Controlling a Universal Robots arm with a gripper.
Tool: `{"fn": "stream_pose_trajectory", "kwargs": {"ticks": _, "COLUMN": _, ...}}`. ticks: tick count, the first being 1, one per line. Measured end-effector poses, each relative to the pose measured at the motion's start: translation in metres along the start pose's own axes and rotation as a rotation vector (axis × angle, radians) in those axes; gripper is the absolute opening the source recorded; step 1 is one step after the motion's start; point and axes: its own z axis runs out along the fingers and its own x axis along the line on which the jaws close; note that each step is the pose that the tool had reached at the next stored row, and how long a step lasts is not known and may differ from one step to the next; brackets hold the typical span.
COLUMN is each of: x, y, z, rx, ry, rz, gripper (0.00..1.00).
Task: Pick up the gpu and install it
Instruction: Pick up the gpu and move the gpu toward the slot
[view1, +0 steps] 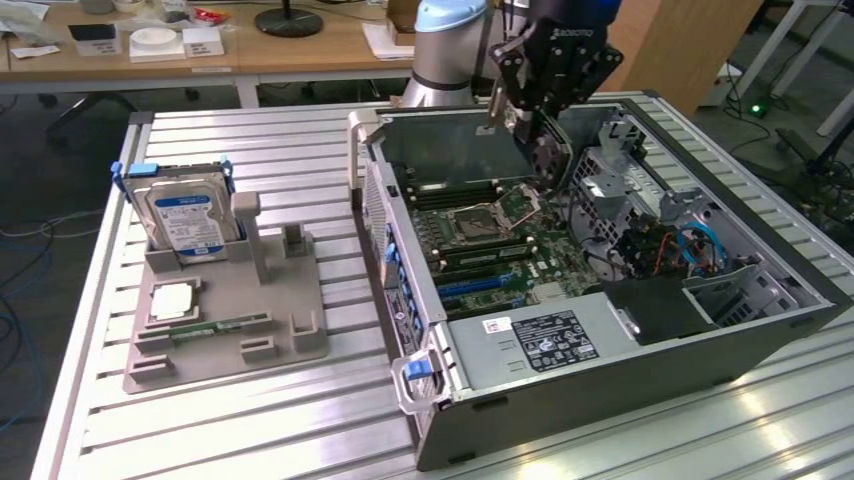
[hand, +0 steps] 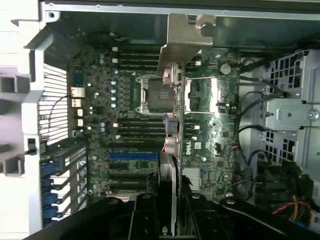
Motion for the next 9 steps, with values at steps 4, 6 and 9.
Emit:
{"fn": "stream_pose_trajectory", "kwargs": {"ticks": 4, "x": -0.018, "y": 0.0002, "z": 0.0015, "rx": -0.0001, "ry": -0.0001, "rz": -0.002, "gripper": 0.27}}
{"fn": "stream_pose_trajectory", "kwargs": {"ticks": 6, "x": -0.027, "y": 0.0002, "z": 0.0022, "rx": -0.0001, "ry": 0.0000, "rz": -0.002, "gripper": 0.27}}
{"fn": "stream_pose_trajectory", "kwargs": {"ticks": 9, "x": -0.036, "y": 0.0003, "z": 0.0028, "rx": 0.0000, "ry": 0.0000, "rz": -0.003, "gripper": 0.27}}
